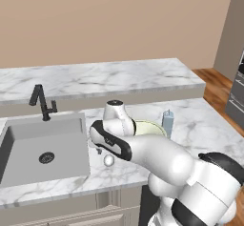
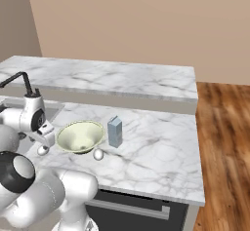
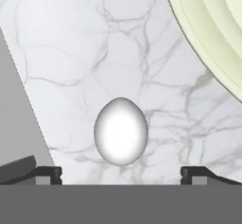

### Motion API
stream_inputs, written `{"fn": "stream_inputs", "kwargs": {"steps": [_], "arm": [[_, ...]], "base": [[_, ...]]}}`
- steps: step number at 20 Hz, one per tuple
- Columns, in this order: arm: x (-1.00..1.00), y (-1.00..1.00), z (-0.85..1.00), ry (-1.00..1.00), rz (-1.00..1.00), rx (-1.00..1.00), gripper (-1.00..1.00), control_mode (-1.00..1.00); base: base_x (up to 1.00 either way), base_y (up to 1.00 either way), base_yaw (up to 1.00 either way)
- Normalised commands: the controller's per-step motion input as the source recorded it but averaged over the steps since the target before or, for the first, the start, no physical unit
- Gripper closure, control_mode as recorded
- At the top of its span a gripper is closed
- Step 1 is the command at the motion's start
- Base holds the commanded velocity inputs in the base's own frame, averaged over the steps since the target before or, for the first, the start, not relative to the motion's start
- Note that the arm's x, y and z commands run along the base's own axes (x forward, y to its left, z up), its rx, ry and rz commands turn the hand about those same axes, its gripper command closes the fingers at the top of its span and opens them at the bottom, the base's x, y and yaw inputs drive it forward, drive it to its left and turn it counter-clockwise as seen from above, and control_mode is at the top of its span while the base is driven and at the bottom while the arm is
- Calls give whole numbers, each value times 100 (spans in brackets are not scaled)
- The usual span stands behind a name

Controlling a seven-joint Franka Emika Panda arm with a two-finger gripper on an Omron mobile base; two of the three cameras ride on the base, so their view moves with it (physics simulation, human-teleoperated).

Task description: Gather the eggs and milk located in the vicinity of the sink area and place them right next to the bowl.

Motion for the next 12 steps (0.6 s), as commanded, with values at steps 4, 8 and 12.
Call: {"fn": "stream_inputs", "kwargs": {"steps": [4,8,12], "arm": [[-7,0,-23,0,0,0,-100,-100],[-53,0,-3,0,0,0,-100,-100],[-48,0,0,0,0,0,-100,-100]], "base": [[0,0,0],[0,0,0],[0,0,0]]}}
